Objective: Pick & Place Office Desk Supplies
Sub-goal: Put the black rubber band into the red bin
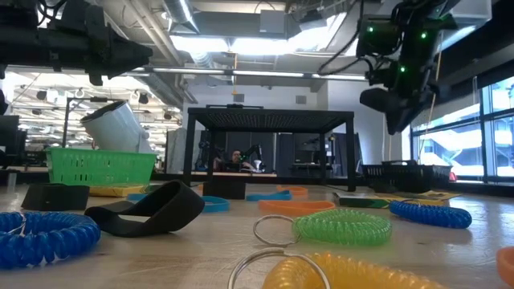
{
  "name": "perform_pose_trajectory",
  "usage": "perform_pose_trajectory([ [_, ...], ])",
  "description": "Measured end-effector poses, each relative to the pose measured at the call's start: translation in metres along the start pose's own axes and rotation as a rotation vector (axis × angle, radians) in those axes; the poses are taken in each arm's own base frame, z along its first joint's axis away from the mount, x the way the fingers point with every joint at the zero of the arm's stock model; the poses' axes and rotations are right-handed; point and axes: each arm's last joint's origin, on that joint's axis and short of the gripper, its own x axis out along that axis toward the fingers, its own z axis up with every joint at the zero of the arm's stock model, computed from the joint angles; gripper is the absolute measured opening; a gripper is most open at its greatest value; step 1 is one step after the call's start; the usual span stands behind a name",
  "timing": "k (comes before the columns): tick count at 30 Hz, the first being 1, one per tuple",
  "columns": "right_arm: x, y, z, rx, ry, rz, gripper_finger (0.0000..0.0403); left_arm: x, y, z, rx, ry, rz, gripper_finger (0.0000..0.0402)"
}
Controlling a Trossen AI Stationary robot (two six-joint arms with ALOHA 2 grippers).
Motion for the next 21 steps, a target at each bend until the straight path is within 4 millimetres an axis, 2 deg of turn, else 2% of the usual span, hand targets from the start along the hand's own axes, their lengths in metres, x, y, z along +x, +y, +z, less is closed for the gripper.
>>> perform_pose_trajectory([
  [5,-0.008,0.014,-0.013,-0.123,0.031,0.094,0.0108,0.000,0.000,0.000,0.000,0.000,0.000,0.0157],
  [9,-0.016,0.027,-0.029,-0.160,0.061,0.183,0.0099,0.000,0.000,0.000,0.000,0.001,0.000,0.0157],
  [13,-0.024,0.045,-0.046,-0.179,0.017,0.296,0.0090,0.000,0.000,0.000,-0.007,0.001,-0.001,0.0157],
  [17,-0.021,0.060,-0.063,-0.193,-0.018,0.424,0.0086,0.000,0.000,-0.001,-0.006,0.005,-0.001,0.0157],
  [21,-0.009,0.068,-0.078,-0.194,0.027,0.565,0.0090,0.000,0.000,-0.001,-0.005,0.006,-0.001,0.0157],
])
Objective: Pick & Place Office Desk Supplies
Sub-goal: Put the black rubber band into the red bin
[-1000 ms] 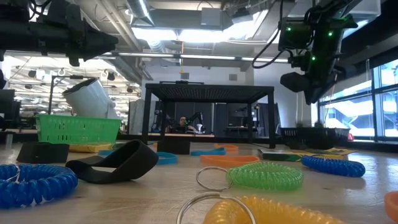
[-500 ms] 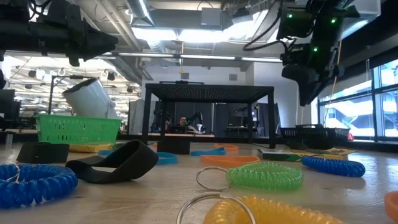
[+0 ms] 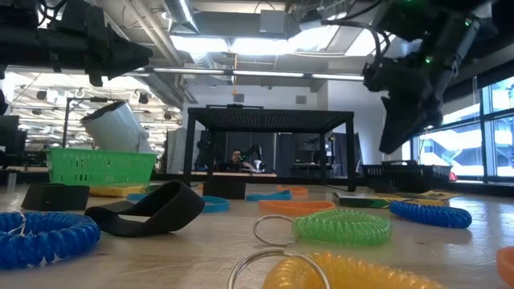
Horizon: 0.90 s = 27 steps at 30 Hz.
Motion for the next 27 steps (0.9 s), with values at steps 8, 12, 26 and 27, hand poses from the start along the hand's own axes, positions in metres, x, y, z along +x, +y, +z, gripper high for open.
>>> perform_pose_trajectory([
  [8,0.015,-0.007,-0.012,-0.091,-0.048,0.028,0.0121,0.000,0.000,0.000,0.000,0.000,0.000,0.0157],
  [12,0.019,-0.011,-0.016,-0.211,-0.069,-0.023,0.0141,0.000,0.000,0.000,0.001,0.000,0.000,0.0157],
  [26,0.031,-0.018,-0.028,-0.266,-0.119,0.014,0.0153,0.000,0.000,0.000,0.001,0.000,0.000,0.0157],
  [27,0.032,-0.018,-0.028,-0.261,-0.126,0.019,0.0153,0.000,0.000,0.000,0.001,0.000,0.000,0.0157],
])
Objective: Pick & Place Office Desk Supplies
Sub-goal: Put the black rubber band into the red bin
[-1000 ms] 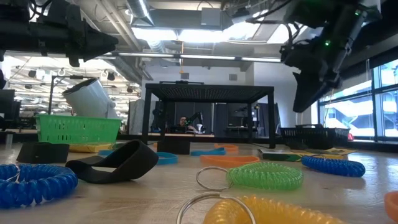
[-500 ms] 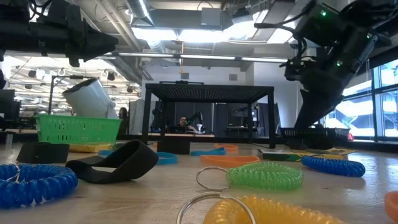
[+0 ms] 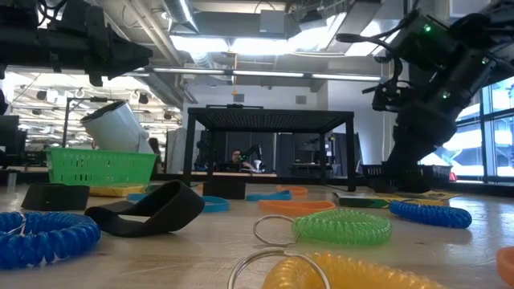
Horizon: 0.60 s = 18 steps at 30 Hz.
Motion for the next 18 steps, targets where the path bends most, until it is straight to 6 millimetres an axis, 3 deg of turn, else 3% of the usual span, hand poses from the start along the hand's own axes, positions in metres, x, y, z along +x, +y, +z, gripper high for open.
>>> perform_pose_trajectory([
  [10,0.004,-0.001,-0.007,0.003,-0.029,0.032,0.0153,0.000,0.000,0.000,0.000,0.000,0.000,0.0157],
  [18,0.020,0.002,-0.011,-0.138,-0.002,0.015,0.0153,0.000,0.000,0.000,0.000,-0.001,0.000,0.0157],
])
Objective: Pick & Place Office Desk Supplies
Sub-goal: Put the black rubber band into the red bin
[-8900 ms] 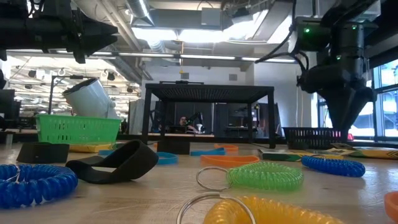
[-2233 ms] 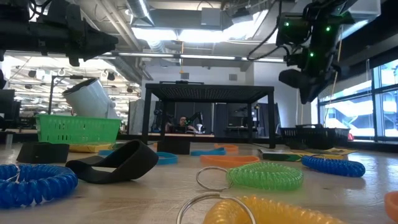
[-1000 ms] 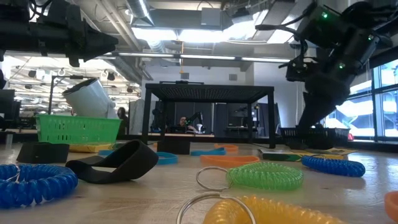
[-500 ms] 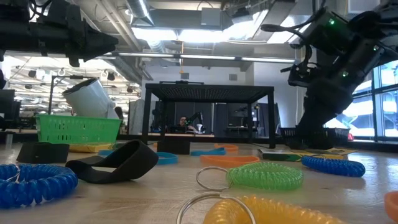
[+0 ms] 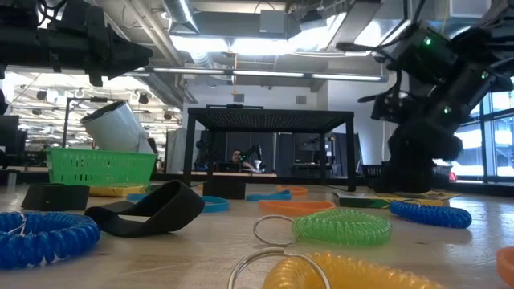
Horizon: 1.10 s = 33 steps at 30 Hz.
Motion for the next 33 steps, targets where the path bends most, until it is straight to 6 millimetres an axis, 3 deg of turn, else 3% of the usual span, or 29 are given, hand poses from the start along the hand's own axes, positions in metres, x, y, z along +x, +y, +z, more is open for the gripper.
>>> perform_pose_trajectory([
  [5,0.0075,0.0009,-0.0007,-0.092,-0.003,-0.047,0.0153,0.0000,0.0000,0.0000,0.000,0.000,0.000,0.0157],
  [13,0.0082,0.0010,-0.0007,-0.069,-0.004,-0.045,0.0145,0.0000,0.0000,0.0000,0.000,0.000,0.000,0.0157],
  [17,0.0084,0.0013,-0.0010,-0.038,0.001,-0.036,0.0112,0.0000,0.0000,0.0000,0.000,0.000,0.000,0.0157],
  [24,0.0086,0.0019,-0.0017,-0.013,0.012,-0.009,0.0015,0.0000,0.0000,0.0000,0.000,0.000,0.000,0.0157],
  [33,0.0032,0.0052,0.0050,0.013,0.008,0.059,0.0006,0.0000,0.0000,0.0013,-0.008,-0.012,0.000,0.0157],
])
